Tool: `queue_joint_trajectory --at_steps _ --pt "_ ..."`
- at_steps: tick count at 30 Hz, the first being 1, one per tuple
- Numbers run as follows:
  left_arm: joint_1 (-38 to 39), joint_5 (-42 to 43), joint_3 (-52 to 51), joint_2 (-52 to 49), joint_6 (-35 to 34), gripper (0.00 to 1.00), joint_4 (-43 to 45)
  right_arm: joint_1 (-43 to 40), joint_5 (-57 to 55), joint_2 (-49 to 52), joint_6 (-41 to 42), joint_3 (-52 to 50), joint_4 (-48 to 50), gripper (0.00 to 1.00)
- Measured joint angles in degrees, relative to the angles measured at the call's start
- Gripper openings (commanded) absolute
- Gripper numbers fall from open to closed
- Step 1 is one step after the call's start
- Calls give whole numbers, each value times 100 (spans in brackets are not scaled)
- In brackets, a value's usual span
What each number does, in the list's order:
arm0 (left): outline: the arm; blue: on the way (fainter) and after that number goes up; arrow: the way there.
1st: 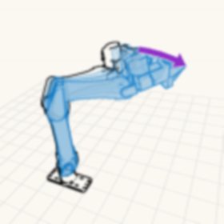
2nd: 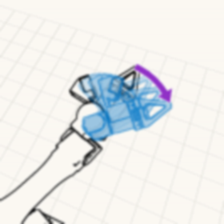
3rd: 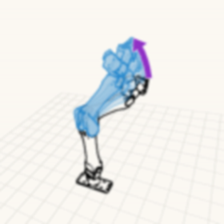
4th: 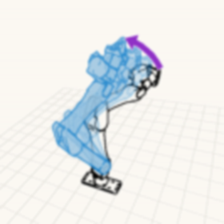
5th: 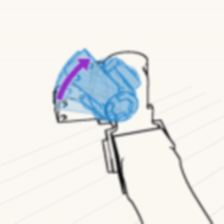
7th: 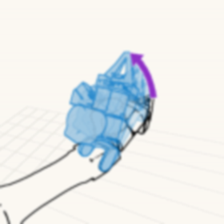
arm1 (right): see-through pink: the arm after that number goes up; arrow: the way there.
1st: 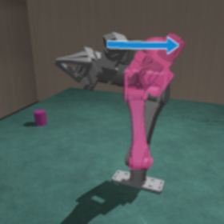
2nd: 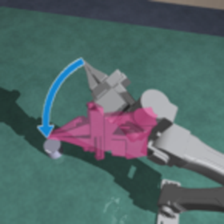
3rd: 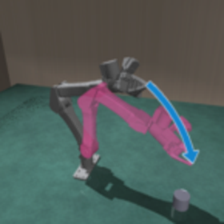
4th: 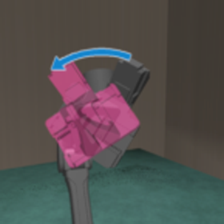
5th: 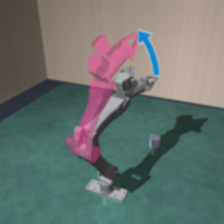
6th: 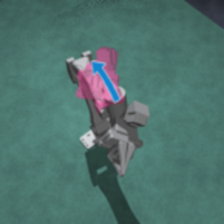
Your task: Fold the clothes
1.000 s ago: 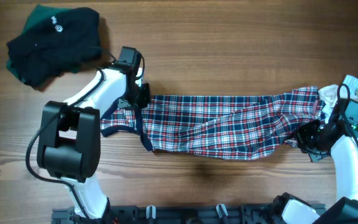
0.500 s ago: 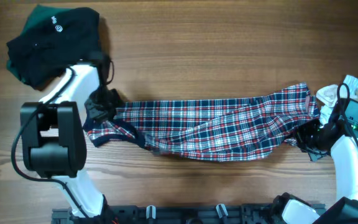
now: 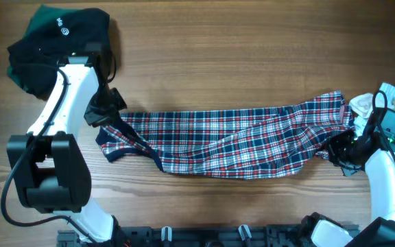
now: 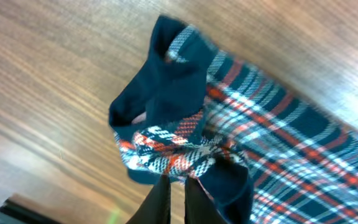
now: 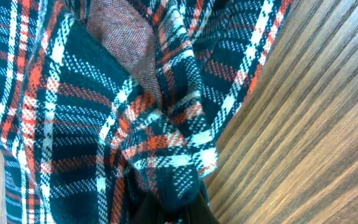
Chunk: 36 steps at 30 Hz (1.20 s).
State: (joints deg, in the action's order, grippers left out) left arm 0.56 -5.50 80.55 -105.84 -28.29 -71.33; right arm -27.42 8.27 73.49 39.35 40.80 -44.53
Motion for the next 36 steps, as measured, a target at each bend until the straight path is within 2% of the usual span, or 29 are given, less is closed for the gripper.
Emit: queue_joint_trajectory --at_steps 7,10,15,18,21,22,23,24,25,26,29,33,36 --pt "2 87 254 35 -111 4 107 0 0 0 0 0 2 4" --pt "66 85 815 354 -118 4 -131 0 0 0 0 0 4 4" --pt "393 175 1038 885 -120 6 170 -2 4 0 24 0 70 5" --pt "625 409 1019 540 -118 7 125 0 7 0 24 0 87 5" --pt "774 498 962 31 -120 8 -334 0 7 0 24 0 87 8" --pt "822 522 920 -138 -120 8 -476 -2 7 0 28 0 90 14" --pt "868 555 811 -271 -120 8 -518 -2 9 0 44 0 90 28" --pt "901 584 706 -306 -120 8 -492 -2 13 0 59 0 87 54" --pt "929 612 570 -308 -120 9 -466 -2 17 0 57 0 92 83" --pt "960 651 400 -308 -120 11 -459 -7 4 0 98 0 94 100" --pt "994 699 140 -308 -129 18 -389 -7 33 0 -11 0 94 100" --pt "994 809 20 -308 -140 20 -275 -7 120 0 -374 0 103 100" --pt "994 968 -509 -315 -140 21 219 -7 337 0 -734 11 118 100"
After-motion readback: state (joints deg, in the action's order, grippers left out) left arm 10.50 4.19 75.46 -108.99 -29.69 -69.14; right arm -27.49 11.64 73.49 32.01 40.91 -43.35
